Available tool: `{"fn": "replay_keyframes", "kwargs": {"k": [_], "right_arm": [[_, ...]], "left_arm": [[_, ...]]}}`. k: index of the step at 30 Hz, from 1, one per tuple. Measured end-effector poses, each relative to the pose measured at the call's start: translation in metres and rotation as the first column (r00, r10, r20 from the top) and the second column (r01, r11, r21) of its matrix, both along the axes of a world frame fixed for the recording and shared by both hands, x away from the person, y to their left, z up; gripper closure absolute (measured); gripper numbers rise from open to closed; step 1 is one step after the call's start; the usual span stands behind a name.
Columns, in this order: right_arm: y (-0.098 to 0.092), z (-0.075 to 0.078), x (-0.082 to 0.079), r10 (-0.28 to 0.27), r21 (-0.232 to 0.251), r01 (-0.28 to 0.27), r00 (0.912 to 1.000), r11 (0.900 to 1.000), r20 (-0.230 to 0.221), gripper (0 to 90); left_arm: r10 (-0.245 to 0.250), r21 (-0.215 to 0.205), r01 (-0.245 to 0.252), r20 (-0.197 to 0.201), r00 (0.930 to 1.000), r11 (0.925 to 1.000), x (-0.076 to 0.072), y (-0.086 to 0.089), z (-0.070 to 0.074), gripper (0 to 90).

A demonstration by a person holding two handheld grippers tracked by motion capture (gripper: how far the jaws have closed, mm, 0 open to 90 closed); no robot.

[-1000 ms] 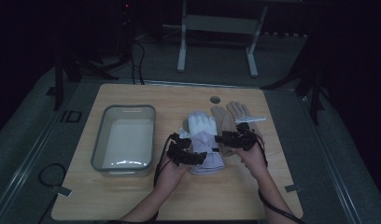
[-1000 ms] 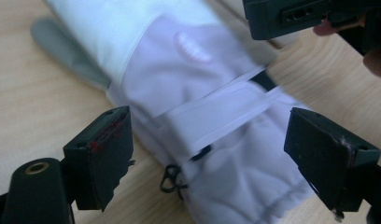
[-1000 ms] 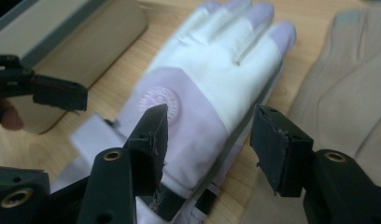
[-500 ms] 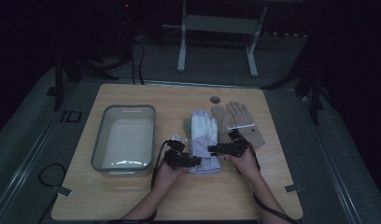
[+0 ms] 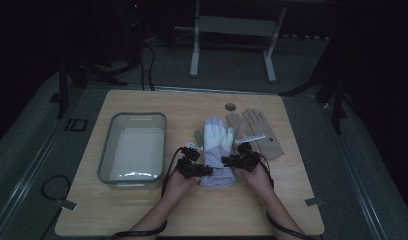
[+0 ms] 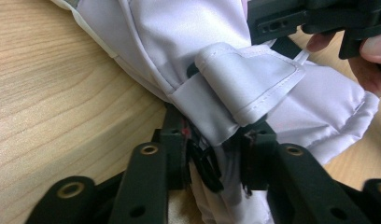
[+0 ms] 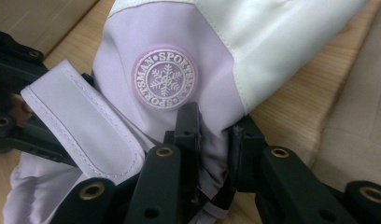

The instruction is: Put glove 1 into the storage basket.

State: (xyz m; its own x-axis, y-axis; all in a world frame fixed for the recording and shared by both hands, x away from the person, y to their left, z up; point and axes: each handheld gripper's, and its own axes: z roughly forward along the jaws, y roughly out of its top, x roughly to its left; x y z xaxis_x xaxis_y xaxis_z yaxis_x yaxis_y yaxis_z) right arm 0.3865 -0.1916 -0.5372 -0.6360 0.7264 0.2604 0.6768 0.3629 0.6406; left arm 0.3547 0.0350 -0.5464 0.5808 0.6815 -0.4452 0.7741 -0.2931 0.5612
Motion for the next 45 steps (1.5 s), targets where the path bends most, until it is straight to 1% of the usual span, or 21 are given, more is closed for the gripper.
{"fn": "replay_keyframes", "kwargs": {"k": [2, 5, 11, 12, 13, 14, 16, 21, 22, 24, 27, 29, 31, 38, 41, 45], "right_arm": [[0.001, 0.004, -0.002, -0.009, -0.002, 0.009, 0.9999, 1.0, 0.011, 77.7], [0.002, 0.008, -0.004, -0.008, -0.006, 0.008, 0.9997, 1.0, 0.023, 77.8], [0.005, 0.022, -0.006, -0.011, 0.015, 0.01, 0.9987, 1.0, 0.051, 77.8], [0.006, 0.025, -0.006, -0.01, 0.016, 0.009, 0.9985, 1.0, 0.054, 77.7], [0.008, 0.033, -0.007, -0.007, 0.022, 0.006, 0.9977, 1.0, 0.068, 77.7], [0.008, 0.033, -0.007, -0.007, 0.022, 0.006, 0.9977, 1.0, 0.068, 77.7], [0.01, 0.041, -0.009, -0.002, 0.03, -0.001, 0.997, 1.0, 0.078, 77.7], [0.018, 0.064, -0.012, 0.009, 0.044, -0.014, 0.9938, 0.999, 0.111, 77.7], [0.019, 0.067, -0.013, 0.01, 0.045, -0.015, 0.993, 0.999, 0.118, 77.8], [0.025, 0.077, -0.014, 0.011, 0.045, -0.017, 0.9911, 0.999, 0.133, 77.8], [0.031, 0.086, -0.014, 0.011, 0.048, -0.018, 0.9894, 0.999, 0.145, 77.8], [0.036, 0.092, -0.014, 0.015, 0.051, -0.023, 0.9882, 0.998, 0.153, 77.8], [0.041, 0.098, -0.014, 0.014, 0.056, -0.023, 0.9879, 0.998, 0.154, 77.7], [0.062, 0.112, -0.013, 0.035, 0.064, -0.047, 0.9842, 0.997, 0.174, 77.7], [0.071, 0.116, -0.012, 0.046, 0.063, -0.058, 0.9826, 0.996, 0.18, 77.8], [0.085, 0.12, -0.012, 0.061, 0.063, -0.074, 0.9801, 0.995, 0.189, 77.8]], "left_arm": [[-0.002, 0.0, 0.002, -0.006, 1.0, 1.0, 0.0, 0.0, 0.003, 72.8], [-0.007, 0.006, 0.007, -0.01, 0.9999, 1.0, 0.001, 0.0, 0.008, 73.3], [-0.021, 0.022, 0.02, 0.014, 0.9997, 0.9996, 0.002, 0.005, 0.026, 73.6], [-0.025, 0.027, 0.025, 0.022, 0.9994, 0.9993, 0.002, 0.006, 0.031, 73.6], [-0.028, 0.027, 0.027, 0.028, 0.9992, 0.9993, 0.001, 0.008, 0.035, 73.6], [-0.035, 0.03, 0.034, 0.032, 0.9989, 0.999, 0.001, 0.009, 0.039, 73.6], [-0.044, 0.037, 0.042, 0.049, 0.9978, 0.9984, -0.001, 0.013, 0.05, 73.6], [-0.068, 0.052, 0.063, 0.086, 0.994, 0.9966, -0.003, 0.023, 0.073, 73.6], [-0.073, 0.059, 0.067, 0.095, 0.9928, 0.996, -0.004, 0.026, 0.079, 73.6], [-0.075, 0.064, 0.069, 0.104, 0.9917, 0.9956, -0.004, 0.029, 0.086, 73.6], [-0.079, 0.076, 0.07, 0.115, 0.9902, 0.9946, -0.004, 0.036, 0.097, 73.6], [-0.076, 0.076, 0.067, 0.123, 0.9895, 0.9949, -0.004, 0.041, 0.103, 73.6], [-0.078, 0.082, 0.068, 0.124, 0.9892, 0.9943, -0.004, 0.046, 0.109, 73.6], [-0.073, 0.111, 0.058, 0.136, 0.9879, 0.9922, -0.006, 0.067, 0.127, 73.5], [-0.065, 0.117, 0.048, 0.145, 0.9872, 0.992, -0.009, 0.076, 0.131, 73.5], [-0.06, 0.122, 0.042, 0.145, 0.9877, 0.9916, -0.011, 0.089, 0.135, 73.5]]}}
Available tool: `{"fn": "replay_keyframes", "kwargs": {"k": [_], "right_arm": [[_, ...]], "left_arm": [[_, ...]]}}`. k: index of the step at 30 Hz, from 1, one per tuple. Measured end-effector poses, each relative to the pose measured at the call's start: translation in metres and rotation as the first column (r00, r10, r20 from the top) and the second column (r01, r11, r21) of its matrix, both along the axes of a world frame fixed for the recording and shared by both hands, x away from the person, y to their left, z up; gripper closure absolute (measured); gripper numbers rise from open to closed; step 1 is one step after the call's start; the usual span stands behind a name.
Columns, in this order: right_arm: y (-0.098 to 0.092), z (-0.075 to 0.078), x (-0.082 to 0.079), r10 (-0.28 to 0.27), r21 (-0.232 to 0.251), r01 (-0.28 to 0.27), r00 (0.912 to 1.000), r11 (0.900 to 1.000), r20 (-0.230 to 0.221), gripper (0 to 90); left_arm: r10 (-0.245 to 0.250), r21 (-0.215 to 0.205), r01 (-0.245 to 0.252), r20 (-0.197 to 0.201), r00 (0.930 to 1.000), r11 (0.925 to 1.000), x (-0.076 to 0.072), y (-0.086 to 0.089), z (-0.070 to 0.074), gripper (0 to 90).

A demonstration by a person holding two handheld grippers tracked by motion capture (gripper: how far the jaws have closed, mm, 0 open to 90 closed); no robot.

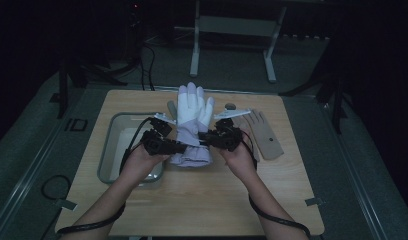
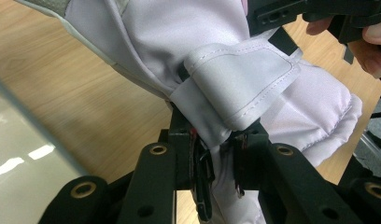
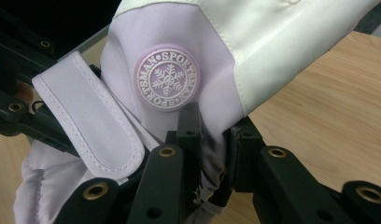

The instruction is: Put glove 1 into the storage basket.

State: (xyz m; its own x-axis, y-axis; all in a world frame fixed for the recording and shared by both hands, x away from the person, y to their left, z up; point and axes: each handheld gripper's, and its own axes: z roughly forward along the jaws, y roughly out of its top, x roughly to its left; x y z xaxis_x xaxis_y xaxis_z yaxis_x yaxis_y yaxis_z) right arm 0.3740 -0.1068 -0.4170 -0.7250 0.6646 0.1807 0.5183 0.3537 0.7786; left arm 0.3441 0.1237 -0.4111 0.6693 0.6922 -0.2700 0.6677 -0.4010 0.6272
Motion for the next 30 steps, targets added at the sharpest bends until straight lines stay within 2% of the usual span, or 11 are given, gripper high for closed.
{"fn": "replay_keyframes", "kwargs": {"k": [5, 6, 7, 16, 24, 28, 30], "right_arm": [[0.015, 0.004, 0.001, 0.014, 0.009, -0.014, 0.9999, 1.0, -0.001, 77.8], [0.019, 0.005, 0.001, 0.018, 0.012, -0.018, 0.9998, 1.0, 0.002, 77.8], [0.03, 0.006, 0.002, 0.025, 0.017, -0.025, 0.9997, 1.0, 0.003, 77.8], [0.08, 0.005, 0.002, 0.07, 0.04, -0.07, 0.9975, 0.997, 0.003, 77.8], [0.128, -0.001, 0.002, 0.106, 0.039, -0.106, 0.9943, 0.994, -0.012, 77.8], [0.149, -0.008, 0.003, 0.113, 0.028, -0.113, 0.9933, 0.993, -0.024, 77.8], [0.155, -0.013, 0.003, 0.109, 0.027, -0.108, 0.9934, 0.994, -0.036, 77.8]], "left_arm": [[0.02, 0.007, -0.02, 0.008, 0.9998, 0.9998, -0.003, 0.015, 0.005, 73.5], [0.028, 0.01, -0.028, 0.005, 0.9996, 0.9996, -0.004, 0.026, 0.008, 73.5], [0.034, 0.011, -0.034, 0.003, 0.9994, 0.9994, -0.004, 0.032, 0.009, 73.6], [0.07, 0.053, -0.07, -0.004, 0.9975, 0.9961, -0.013, 0.078, 0.015, 73.5], [0.101, 0.075, -0.098, -0.041, 0.994, 0.9924, -0.017, 0.123, 0.012, 73.5], [0.092, 0.093, -0.087, -0.059, 0.994, 0.9919, -0.015, 0.139, 0.006, 73.4], [0.081, 0.088, -0.076, -0.057, 0.9951, 0.9933, -0.015, 0.144, 0.001, 73.3]]}}
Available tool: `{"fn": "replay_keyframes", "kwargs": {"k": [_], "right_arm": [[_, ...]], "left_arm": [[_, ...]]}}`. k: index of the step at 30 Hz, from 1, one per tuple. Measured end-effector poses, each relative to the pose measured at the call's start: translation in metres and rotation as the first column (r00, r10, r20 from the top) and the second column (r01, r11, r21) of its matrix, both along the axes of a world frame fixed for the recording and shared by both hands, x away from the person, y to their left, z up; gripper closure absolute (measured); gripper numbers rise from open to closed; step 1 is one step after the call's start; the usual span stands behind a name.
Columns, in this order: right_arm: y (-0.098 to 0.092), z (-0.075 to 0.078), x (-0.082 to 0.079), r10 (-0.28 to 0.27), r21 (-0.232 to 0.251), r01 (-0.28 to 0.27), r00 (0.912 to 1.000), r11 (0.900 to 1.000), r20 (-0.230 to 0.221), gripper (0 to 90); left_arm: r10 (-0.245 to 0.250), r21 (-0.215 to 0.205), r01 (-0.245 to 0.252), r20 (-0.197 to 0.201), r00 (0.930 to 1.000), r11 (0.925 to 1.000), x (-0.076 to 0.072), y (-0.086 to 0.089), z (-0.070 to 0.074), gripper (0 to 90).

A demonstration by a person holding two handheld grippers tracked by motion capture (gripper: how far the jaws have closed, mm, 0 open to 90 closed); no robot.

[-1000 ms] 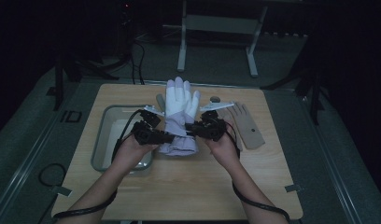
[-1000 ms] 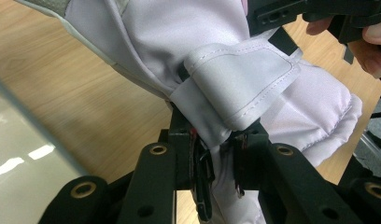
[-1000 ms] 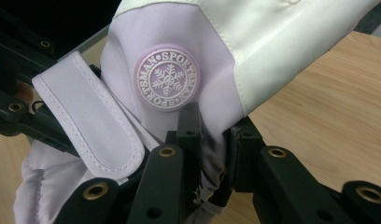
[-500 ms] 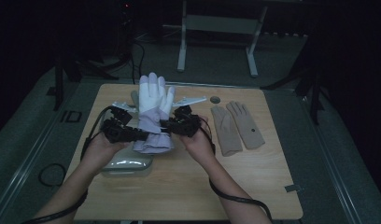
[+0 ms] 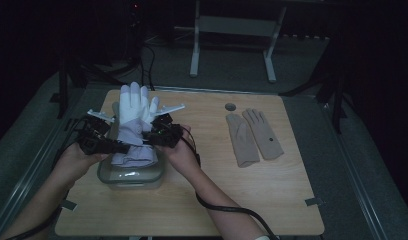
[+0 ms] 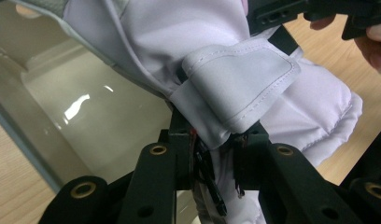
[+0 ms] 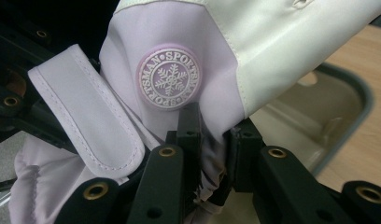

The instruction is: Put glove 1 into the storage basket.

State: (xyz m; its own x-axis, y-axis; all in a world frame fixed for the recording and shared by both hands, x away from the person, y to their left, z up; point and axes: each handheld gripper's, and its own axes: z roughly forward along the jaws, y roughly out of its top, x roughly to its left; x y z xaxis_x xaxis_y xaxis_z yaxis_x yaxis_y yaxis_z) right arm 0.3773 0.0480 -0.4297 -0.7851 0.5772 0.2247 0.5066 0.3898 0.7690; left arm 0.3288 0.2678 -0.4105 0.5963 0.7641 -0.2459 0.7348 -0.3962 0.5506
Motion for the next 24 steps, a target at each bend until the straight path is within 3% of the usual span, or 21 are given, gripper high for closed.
{"fn": "replay_keyframes", "kwargs": {"k": [9, 17, 24], "right_arm": [[0.007, -0.035, 0.0, -0.015, -0.066, 0.01, 0.9975, 0.998, -0.069, 77.8], [0.011, -0.056, 0.003, -0.013, -0.156, -0.003, 0.9947, 0.988, -0.102, 77.5], [0.02, -0.064, 0.007, -0.023, -0.255, -0.02, 0.9863, 0.967, -0.164, 76.5]], "left_arm": [[0.001, -0.044, -0.005, -0.091, 0.9958, 0.999, 0.006, 0.003, -0.045, 73.0], [0.006, -0.01, -0.007, -0.143, 0.9897, 0.9999, 0.009, -0.004, -0.071, 71.9], [0.012, 0.055, -0.003, -0.165, 0.9863, 0.9985, 0.008, -0.013, -0.083, 69.0]]}}
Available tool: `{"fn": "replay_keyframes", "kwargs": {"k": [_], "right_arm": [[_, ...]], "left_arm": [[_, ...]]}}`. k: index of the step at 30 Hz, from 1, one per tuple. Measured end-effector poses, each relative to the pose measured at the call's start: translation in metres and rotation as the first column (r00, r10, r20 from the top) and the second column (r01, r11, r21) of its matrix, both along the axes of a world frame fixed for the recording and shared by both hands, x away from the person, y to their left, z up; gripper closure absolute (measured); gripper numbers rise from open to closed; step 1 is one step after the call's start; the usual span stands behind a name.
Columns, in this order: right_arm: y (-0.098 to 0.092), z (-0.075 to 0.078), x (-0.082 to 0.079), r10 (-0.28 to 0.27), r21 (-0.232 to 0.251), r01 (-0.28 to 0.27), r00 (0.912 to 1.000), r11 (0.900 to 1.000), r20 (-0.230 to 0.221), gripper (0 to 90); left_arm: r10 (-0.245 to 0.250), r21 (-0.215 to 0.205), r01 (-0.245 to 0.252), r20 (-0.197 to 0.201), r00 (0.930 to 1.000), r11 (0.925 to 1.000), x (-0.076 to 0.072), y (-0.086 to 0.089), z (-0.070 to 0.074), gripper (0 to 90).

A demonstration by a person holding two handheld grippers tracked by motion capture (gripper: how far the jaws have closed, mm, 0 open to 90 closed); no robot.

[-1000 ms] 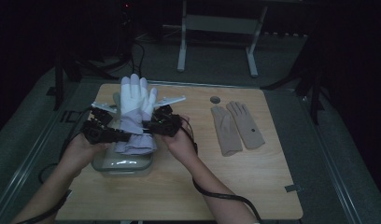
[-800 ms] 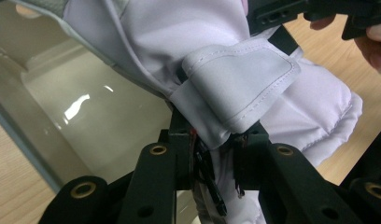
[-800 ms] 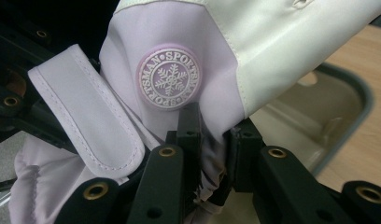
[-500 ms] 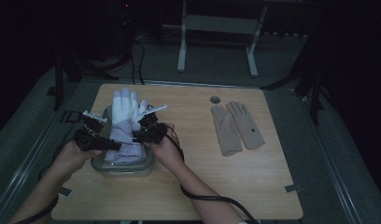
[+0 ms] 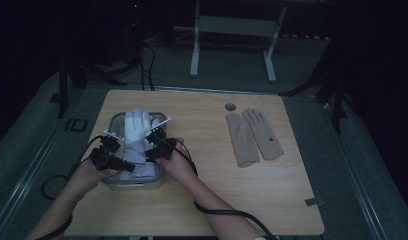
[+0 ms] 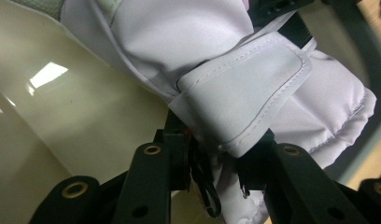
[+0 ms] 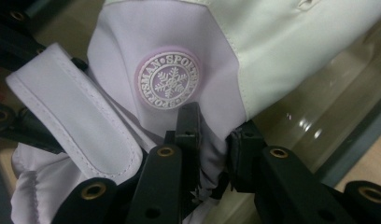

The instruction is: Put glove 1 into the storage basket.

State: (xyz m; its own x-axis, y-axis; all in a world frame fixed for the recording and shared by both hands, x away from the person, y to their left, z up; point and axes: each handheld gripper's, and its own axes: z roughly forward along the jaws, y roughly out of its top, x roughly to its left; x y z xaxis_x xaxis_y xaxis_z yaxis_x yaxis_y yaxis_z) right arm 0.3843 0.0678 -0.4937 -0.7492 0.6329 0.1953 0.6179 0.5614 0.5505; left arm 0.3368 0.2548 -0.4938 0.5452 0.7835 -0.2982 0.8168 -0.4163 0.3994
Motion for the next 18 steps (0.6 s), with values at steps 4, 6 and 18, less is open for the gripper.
{"fn": "replay_keyframes", "kwargs": {"k": [4, 6, 18], "right_arm": [[0.003, -0.001, 0.002, 0.0, -0.044, 0.0, 1.0, 0.999, -0.007, 74.7], [0.004, -0.003, 0.003, 0.005, -0.056, -0.006, 0.9999, 0.998, -0.012, 72.9], [-0.002, 0.016, 0.008, 0.066, -0.012, -0.065, 0.9938, 0.998, 0.09, 32.7]], "left_arm": [[-0.001, 0.038, 0.002, -0.009, 1.0, 0.9993, 0.001, -0.005, -0.005, 65.9], [0.011, 0.037, -0.01, -0.022, 0.9997, 0.9993, 0.001, -0.004, -0.008, 62.0], [0.103, -0.016, -0.101, 0.165, 0.981, 0.9947, -0.015, 0.005, 0.008, 19.5]]}}
